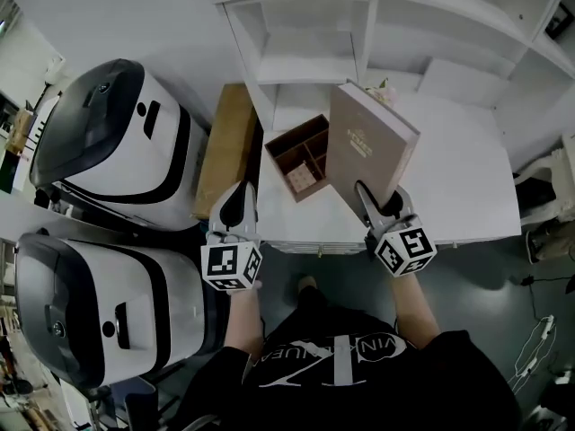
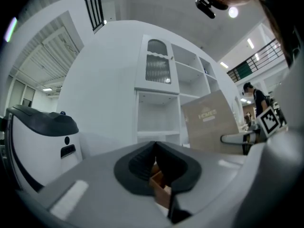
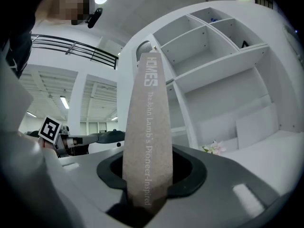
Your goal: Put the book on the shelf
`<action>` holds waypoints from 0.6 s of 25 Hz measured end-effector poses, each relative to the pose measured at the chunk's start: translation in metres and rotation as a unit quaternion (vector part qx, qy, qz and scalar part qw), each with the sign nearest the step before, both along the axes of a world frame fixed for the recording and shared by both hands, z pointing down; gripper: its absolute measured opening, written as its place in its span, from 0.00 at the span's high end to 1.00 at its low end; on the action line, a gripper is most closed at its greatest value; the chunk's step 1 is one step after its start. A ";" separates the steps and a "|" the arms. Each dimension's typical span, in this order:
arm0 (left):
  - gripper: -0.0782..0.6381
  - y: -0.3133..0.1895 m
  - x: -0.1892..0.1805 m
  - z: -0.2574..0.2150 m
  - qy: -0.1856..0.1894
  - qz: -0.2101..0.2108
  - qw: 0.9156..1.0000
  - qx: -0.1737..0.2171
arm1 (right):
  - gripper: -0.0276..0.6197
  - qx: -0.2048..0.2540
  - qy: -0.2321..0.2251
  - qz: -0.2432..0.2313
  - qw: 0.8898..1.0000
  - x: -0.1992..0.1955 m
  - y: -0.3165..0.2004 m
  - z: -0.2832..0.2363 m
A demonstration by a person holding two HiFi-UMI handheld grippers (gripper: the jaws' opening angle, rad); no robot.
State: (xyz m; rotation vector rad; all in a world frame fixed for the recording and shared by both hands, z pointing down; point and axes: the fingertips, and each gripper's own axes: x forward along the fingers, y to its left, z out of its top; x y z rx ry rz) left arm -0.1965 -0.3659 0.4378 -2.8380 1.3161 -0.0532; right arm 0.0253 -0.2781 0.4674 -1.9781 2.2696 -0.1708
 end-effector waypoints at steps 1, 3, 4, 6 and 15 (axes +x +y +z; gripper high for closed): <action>0.89 -0.006 0.000 0.001 0.000 0.007 1.000 0.000 | 0.69 0.000 0.001 0.006 1.000 -0.002 -0.004 0.000; 0.89 -0.017 0.000 0.001 -0.001 0.019 1.000 0.000 | 0.69 0.002 0.003 0.017 1.000 -0.005 -0.013 -0.003; 0.89 -0.022 0.000 0.001 -0.001 0.025 1.000 -0.001 | 0.69 0.003 0.004 0.022 1.000 -0.007 -0.016 -0.004; 0.89 -0.030 -0.001 0.001 -0.001 0.034 0.999 -0.001 | 0.69 0.005 0.005 0.029 1.000 -0.010 -0.022 -0.007; 0.89 -0.046 0.018 0.005 0.006 0.072 0.997 -0.003 | 0.69 0.013 0.011 0.061 0.998 -0.002 -0.025 -0.014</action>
